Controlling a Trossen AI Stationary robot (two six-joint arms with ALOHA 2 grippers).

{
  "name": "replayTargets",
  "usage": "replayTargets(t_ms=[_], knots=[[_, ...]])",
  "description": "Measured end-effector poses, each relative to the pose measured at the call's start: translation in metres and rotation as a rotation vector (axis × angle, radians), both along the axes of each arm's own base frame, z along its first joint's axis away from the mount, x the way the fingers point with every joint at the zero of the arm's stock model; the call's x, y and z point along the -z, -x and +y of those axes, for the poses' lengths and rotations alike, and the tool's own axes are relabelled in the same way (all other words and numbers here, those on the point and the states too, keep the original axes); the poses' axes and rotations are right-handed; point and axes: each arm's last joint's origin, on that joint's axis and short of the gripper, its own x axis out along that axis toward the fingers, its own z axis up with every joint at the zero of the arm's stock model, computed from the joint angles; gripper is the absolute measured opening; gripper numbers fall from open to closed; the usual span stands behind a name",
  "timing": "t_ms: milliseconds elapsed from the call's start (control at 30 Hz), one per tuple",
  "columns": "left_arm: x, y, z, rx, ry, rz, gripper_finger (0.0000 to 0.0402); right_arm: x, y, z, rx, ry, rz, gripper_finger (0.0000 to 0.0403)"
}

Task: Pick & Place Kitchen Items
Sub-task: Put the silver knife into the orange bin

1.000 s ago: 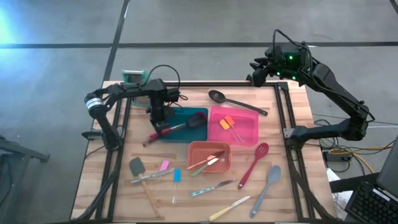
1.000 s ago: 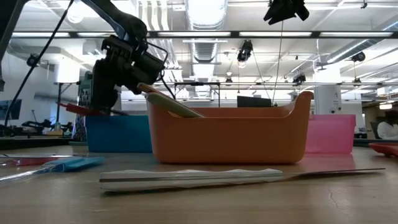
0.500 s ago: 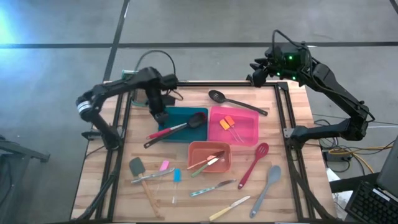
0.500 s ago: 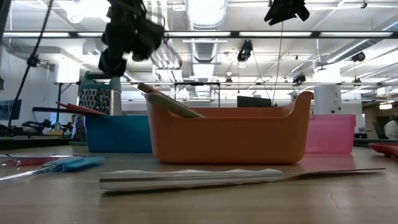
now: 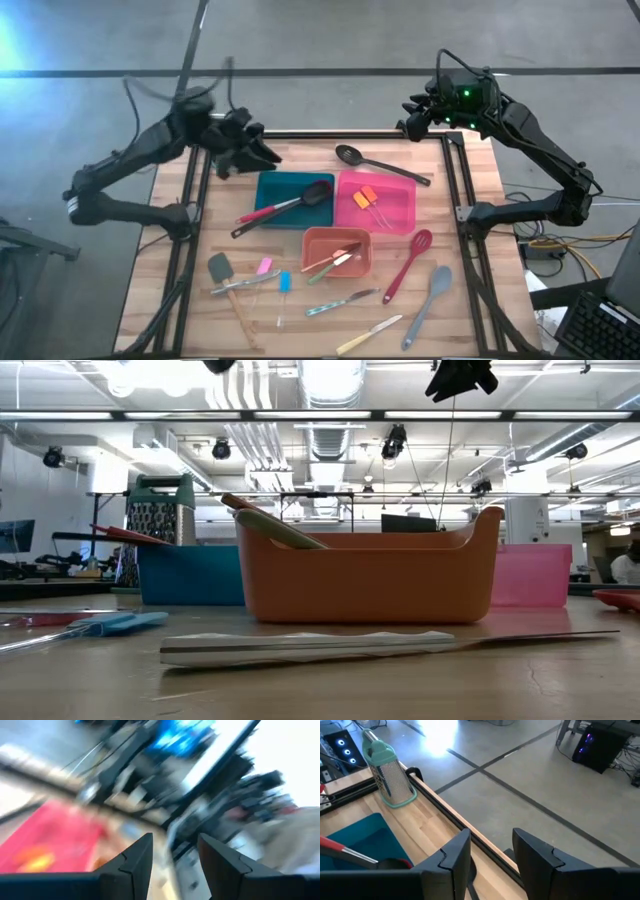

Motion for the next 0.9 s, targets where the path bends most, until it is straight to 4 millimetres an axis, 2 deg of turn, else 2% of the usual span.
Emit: replayTargets(t_ms=[133, 300, 467, 633, 800, 900], knots=[[0.003, 0.009, -0.011, 0.075, 0.039, -0.203, 0.0159, 0.0, 0.0, 0.0, -0.001, 0.002, 0.0, 0.0137], [0.021, 0.016, -0.021, 0.112, 0.107, -0.371, 0.0154, 0.0, 0.0, 0.0, -0.001, 0.001, 0.001, 0.013], [0.038, 0.022, -0.033, -0.03, 0.117, -0.449, 0.0127, 0.001, 0.003, 0.003, -0.024, -0.023, 0.014, 0.0128], [0.046, 0.021, -0.052, -0.163, -0.014, -0.421, 0.0066, 0.003, 0.009, 0.008, -0.027, -0.049, 0.044, 0.0133], [0.032, 0.019, -0.07, -0.228, -0.115, -0.337, 0.0013, 0.002, 0.014, 0.012, -0.028, -0.05, 0.044, 0.0131], [0.022, 0.016, -0.08, -0.264, -0.184, -0.238, 0.0005, 0.0, 0.016, 0.014, -0.049, -0.056, 0.031, 0.0125]])
